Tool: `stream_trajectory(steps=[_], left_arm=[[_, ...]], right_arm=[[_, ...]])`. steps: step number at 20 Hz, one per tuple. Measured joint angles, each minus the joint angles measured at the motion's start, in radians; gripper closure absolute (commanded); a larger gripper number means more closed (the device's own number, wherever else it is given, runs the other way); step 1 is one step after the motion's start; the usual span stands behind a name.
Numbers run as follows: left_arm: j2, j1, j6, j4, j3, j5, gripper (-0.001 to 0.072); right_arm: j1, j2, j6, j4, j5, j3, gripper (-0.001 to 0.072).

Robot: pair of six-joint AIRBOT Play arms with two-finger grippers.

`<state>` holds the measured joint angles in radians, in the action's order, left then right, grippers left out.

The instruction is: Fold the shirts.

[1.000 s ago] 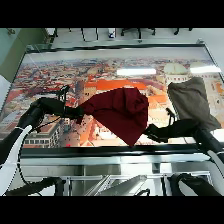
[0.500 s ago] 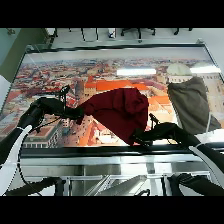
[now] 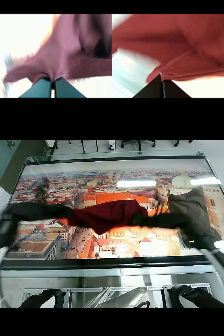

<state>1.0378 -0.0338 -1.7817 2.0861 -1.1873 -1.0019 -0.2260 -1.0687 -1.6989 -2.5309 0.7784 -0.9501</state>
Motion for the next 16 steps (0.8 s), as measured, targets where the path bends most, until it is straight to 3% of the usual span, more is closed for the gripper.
stream_trajectory(steps=[5,10,13,16], left_arm=[[-0.227,0.108,-0.026,0.001,-0.491,0.036,0.0692],[-0.208,0.222,-0.026,0.005,-0.981,0.007,0.0692],[-0.162,0.282,-0.014,0.023,-1.068,-0.049,0.0691],[-0.137,0.289,-0.031,0.068,-0.917,-0.035,0.0692]], right_arm=[[0.138,0.256,-0.076,0.017,0.026,-0.504,0.0687],[0.178,0.343,-0.094,0.092,0.043,-0.847,0.0687],[0.183,0.332,-0.081,0.151,0.116,-0.909,0.0687],[0.186,0.273,-0.052,0.229,0.219,-0.887,0.0687]])
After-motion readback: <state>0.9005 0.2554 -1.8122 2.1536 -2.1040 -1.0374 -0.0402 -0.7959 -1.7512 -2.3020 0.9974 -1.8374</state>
